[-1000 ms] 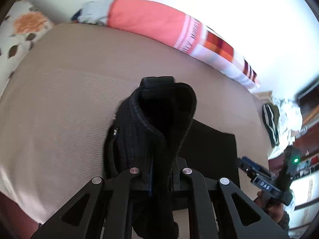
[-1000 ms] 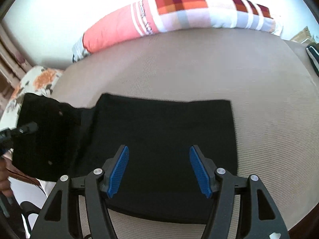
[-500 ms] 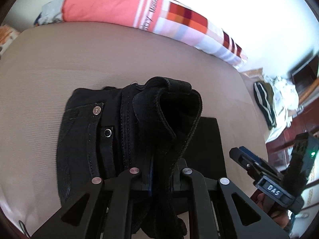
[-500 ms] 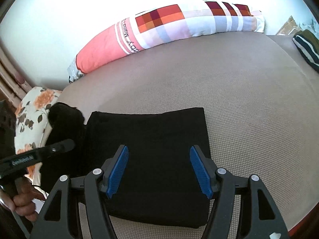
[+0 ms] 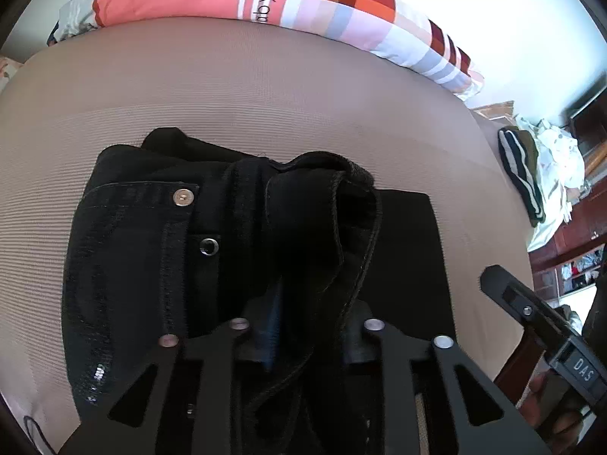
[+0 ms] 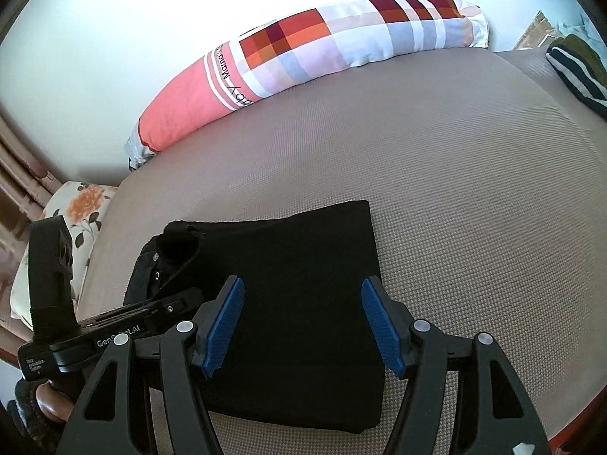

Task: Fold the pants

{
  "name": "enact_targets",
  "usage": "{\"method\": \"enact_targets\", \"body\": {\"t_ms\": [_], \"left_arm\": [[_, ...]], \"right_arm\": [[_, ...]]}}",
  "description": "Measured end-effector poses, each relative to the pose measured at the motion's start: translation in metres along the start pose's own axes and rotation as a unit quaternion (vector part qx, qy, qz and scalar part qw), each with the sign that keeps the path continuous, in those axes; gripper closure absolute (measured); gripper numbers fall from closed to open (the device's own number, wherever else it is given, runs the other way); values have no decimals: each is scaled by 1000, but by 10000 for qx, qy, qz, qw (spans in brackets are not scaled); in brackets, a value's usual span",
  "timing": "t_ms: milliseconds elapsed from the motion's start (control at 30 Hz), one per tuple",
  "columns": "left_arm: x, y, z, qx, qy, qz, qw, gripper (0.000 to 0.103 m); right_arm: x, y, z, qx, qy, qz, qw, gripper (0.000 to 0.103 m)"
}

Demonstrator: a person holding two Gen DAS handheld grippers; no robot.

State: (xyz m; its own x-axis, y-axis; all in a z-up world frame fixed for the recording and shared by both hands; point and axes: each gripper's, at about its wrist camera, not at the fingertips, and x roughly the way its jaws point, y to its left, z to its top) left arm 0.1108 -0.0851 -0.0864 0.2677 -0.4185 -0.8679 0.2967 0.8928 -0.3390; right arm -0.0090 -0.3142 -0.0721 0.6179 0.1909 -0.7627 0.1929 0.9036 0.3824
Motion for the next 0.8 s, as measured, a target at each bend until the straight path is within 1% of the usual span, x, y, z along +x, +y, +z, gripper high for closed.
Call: {"method": "enact_targets", "body": {"t_ms": [33,67,100,167,233,267,300,333,367,400,467,500,600,667,800], "left_arm": [[-1,-2,-1,52,-2,-70,10000,62],[-2,-4,-2,93,25,-127,9999,58],[-6,-6,-4,141,73,-245,9996,52],[-14,-8,-7,214,30,-414,9989,50],[-30,-6,-11,305,-104,-481,9983,42],[-36,-3,-12,332,-195,-444,9983,41],[-47,3,-14,371,-380,-338,9980,41],[-53,7,-15,396,-479,-219,9978,41],[-58,13,-15,416,-559,-62,9975,41],[-66,24,-16,381,-676,190,9968,41],[-72,40,-17,262,-755,441,9958,41],[-76,53,-18,99,-788,569,9952,41],[-75,80,-21,-199,-753,765,9940,41],[-72,101,-26,-476,-679,828,9931,41],[-68,125,-38,-783,-582,808,9919,41]], "right_arm": [[0,0,0,-9,9,-5,10000,41],[0,1,0,-9,16,-9,10000,41],[1,1,-1,-6,23,-7,10000,41],[2,0,-1,-5,52,-6,10000,41],[3,0,-2,-7,78,2,10000,41],[5,0,-2,3,124,47,9999,41],[8,0,-2,12,192,124,9997,41],[11,0,-3,8,301,278,9992,41],[18,1,-3,11,521,593,9969,41],[23,2,-5,18,671,783,9947,41],[35,5,-7,42,985,1240,9874,41],[40,7,-8,45,1108,1361,9845,41],[52,9,-9,180,1324,1676,9768,41],[60,9,-10,256,1449,1727,9739,40],[73,12,-14,240,1623,1825,9694,39]]}}
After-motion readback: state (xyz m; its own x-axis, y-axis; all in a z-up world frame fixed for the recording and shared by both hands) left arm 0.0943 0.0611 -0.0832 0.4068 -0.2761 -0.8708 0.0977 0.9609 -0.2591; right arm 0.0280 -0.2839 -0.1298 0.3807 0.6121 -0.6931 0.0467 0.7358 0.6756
